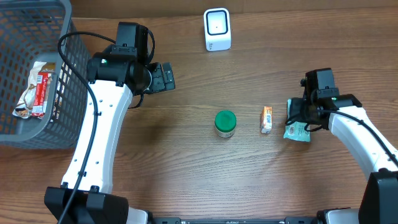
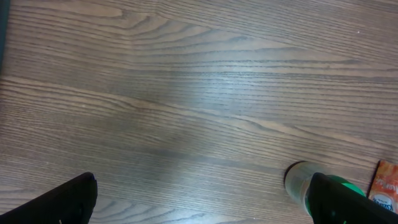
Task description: Scan the item barcode
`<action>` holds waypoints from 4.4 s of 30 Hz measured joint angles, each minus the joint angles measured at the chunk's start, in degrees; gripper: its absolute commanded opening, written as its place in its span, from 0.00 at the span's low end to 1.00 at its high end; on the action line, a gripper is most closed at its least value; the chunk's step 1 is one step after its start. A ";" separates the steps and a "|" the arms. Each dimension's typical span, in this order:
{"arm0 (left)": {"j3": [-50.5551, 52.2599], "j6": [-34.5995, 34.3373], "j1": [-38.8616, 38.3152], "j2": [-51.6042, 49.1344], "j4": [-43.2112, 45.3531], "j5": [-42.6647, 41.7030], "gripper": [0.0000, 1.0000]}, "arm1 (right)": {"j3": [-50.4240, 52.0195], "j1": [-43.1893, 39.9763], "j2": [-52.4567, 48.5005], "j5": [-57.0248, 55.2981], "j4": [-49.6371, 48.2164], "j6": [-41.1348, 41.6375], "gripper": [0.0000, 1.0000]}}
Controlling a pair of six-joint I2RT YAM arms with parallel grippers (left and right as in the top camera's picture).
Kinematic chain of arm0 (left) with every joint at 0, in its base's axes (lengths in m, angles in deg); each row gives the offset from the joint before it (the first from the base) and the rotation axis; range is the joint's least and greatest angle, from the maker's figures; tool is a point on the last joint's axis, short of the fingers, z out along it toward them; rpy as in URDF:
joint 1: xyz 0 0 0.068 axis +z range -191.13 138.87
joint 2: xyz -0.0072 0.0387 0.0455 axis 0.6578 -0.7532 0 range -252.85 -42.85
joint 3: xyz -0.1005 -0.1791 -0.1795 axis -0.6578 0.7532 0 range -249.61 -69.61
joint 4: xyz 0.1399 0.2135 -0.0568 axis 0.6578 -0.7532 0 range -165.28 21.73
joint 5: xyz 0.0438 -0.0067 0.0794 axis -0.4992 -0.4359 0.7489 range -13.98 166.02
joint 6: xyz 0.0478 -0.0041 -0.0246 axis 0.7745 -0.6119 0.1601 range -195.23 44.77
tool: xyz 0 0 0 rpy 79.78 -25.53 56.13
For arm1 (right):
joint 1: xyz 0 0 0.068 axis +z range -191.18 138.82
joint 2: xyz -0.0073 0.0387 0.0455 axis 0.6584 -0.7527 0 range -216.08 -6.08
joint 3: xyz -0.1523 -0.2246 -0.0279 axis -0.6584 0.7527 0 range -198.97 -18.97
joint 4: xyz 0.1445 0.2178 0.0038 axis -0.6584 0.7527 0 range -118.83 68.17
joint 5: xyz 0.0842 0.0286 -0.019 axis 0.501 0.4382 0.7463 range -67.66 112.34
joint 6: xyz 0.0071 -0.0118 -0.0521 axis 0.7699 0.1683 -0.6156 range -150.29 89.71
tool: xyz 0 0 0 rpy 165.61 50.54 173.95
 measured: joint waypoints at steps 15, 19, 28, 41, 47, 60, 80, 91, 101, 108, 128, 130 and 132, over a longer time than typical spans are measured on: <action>0.00 0.00 0.00 0.00 0.00 0.02 1.00 | -5.73 7.50 0.00 22.08 -9.46 14.10 0.48; 0.00 0.00 0.00 0.00 0.02 0.02 1.00 | -6.36 15.23 0.00 16.65 -12.68 16.48 0.54; 0.00 0.00 0.00 0.00 0.00 0.00 1.00 | -6.36 29.75 0.00 -3.04 -12.59 18.10 0.63; 0.00 0.00 0.00 0.00 0.02 0.02 1.00 | -6.36 34.58 -2.10 -12.59 -12.00 18.25 0.69; 0.00 0.00 0.00 0.00 0.00 0.00 1.00 | -6.36 36.17 -6.14 -12.98 -12.35 18.21 0.70; 0.00 0.00 0.00 0.00 0.02 0.02 1.00 | -7.08 36.57 -7.50 -12.90 -9.49 18.23 0.63; 0.00 0.00 0.00 0.00 0.00 0.00 1.00 | -7.96 35.85 -5.70 -12.37 -3.08 14.21 0.86; 0.00 0.00 0.00 0.00 0.00 0.00 1.00 | -7.96 35.74 -4.96 -10.75 -1.84 12.50 0.86; 0.00 0.00 0.00 0.00 0.00 0.00 1.00 | -7.96 35.74 -5.03 -10.75 -0.42 12.13 0.84; 0.00 0.00 0.00 0.00 0.00 0.00 1.00 | -7.96 35.74 -5.03 -10.78 -4.07 10.62 0.84; 0.00 0.00 0.00 0.00 0.02 0.00 1.00 | -8.00 35.74 -9.70 -10.49 -2.29 5.42 0.59; 0.00 0.00 0.00 0.00 0.02 0.02 1.00 | -8.07 35.74 -9.27 -10.47 -0.11 5.99 0.58; 0.00 0.00 0.00 0.00 0.02 0.00 1.00 | -8.07 35.74 -8.72 -10.51 1.84 7.13 0.57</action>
